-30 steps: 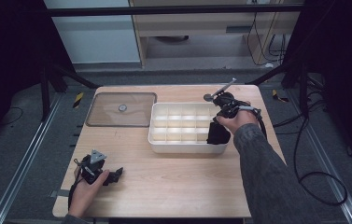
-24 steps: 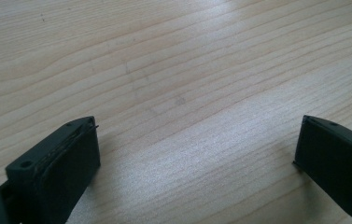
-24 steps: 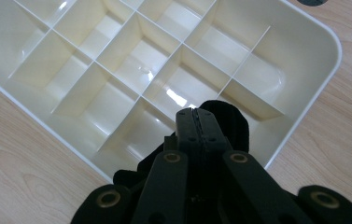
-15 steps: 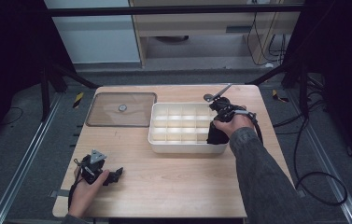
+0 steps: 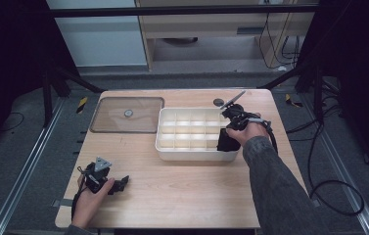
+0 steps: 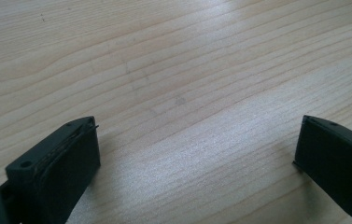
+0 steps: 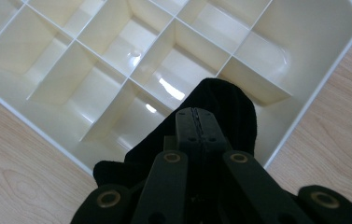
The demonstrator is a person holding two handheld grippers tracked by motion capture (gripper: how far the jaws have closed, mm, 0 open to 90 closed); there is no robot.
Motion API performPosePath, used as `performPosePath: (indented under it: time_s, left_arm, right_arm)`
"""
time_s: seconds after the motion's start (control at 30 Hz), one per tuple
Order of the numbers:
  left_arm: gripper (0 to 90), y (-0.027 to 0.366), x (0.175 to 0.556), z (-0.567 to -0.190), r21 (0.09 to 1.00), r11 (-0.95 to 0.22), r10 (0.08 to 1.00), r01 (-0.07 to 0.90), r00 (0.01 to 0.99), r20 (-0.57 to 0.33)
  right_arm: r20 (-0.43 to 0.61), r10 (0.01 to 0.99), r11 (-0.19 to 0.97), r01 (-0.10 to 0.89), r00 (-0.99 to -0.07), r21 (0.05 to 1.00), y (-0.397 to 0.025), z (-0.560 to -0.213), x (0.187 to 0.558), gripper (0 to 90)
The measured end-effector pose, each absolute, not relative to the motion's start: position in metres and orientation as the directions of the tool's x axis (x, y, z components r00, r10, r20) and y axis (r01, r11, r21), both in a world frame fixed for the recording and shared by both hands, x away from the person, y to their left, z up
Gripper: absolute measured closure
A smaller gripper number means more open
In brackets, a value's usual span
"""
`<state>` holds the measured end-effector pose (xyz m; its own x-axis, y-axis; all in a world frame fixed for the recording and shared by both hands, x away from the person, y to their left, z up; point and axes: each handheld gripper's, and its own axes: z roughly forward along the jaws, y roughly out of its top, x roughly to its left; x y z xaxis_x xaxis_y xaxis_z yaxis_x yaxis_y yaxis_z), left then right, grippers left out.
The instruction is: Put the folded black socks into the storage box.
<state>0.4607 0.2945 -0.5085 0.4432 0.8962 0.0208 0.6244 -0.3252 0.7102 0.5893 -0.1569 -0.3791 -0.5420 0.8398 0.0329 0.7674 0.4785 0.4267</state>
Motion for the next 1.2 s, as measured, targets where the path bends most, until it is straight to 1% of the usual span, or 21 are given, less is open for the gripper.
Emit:
performPosePath:
  time_s: [0.63, 0.83, 1.2]
  left_arm:
    - [0.0, 0.295, 0.461, -0.509, 0.71, -0.325, 0.896, 0.625, 0.443, 0.021]
    - [0.0, 0.294, 0.461, -0.509, 0.71, -0.325, 0.896, 0.625, 0.443, 0.02]
    - [0.0, 0.295, 0.461, -0.509, 0.71, -0.325, 0.896, 0.624, 0.443, 0.02]
  right_arm:
    - [0.021, 0.844, 0.478, 0.769, -0.536, 0.424, -0.162, -0.38, 0.59, 90.0]
    - [0.014, 0.851, 0.473, 0.778, -0.525, 0.414, -0.167, -0.389, 0.59, 90.0]
    - [0.04, 0.848, 0.475, 0.793, -0.528, 0.382, -0.166, -0.407, 0.59, 90.0]
